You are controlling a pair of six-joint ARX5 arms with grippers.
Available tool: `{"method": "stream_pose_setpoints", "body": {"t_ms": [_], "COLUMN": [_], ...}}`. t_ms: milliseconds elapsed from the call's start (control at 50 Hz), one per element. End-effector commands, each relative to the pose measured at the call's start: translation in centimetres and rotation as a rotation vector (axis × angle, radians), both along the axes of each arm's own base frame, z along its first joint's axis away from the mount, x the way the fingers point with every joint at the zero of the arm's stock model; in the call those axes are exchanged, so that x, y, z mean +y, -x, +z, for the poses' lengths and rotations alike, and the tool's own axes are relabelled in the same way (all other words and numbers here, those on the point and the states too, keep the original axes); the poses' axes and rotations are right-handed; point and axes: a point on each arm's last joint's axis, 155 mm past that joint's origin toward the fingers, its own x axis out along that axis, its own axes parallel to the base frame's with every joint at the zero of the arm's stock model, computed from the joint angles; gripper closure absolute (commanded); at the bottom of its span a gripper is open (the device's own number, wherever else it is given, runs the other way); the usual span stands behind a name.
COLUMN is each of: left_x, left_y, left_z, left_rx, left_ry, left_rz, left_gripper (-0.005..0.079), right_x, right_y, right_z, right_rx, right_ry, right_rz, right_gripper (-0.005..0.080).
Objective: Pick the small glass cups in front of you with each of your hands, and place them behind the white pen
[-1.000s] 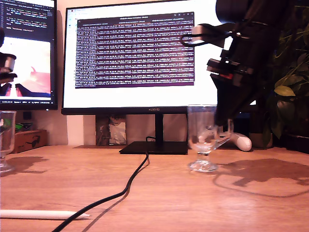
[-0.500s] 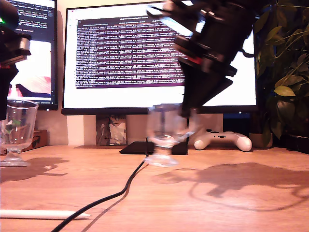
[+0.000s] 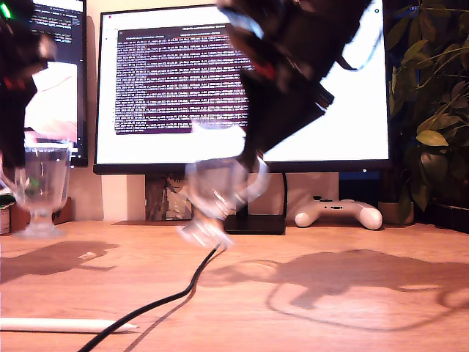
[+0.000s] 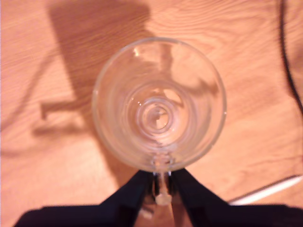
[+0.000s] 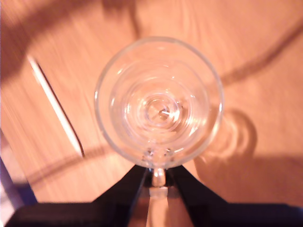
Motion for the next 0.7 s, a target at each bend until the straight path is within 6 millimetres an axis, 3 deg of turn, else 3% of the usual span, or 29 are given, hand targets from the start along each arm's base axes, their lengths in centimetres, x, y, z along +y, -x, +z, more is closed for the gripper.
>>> {"method": "stream_pose_setpoints", "body": {"t_ms": [0, 280, 680], "left_x": [0.0, 0.1, -1.6], "left_y": [0.3, 2.0, 4.9], "left_z": [0.2, 1.0, -1.2], "left_rx": [-0.034, -0.132, -0.119], "left_ry": [0.011, 0.031, 0.113], "left_rz": [0.006, 0.008, -0.039], "left_gripper": [0.0766, 0.0766, 0.0766], "right_x": [1.0, 3.5, 5.3], "right_y": [0.5, 2.6, 4.3], "right_z": [2.1, 2.8, 2.1], "right_rx": [-0.032, -0.032, -0.008], "right_ry": [-0.052, -0.097, -0.098], "right_rz": [0.017, 0.078, 0.116], "right_gripper": [0.0765, 0.0765, 0.0765]}}
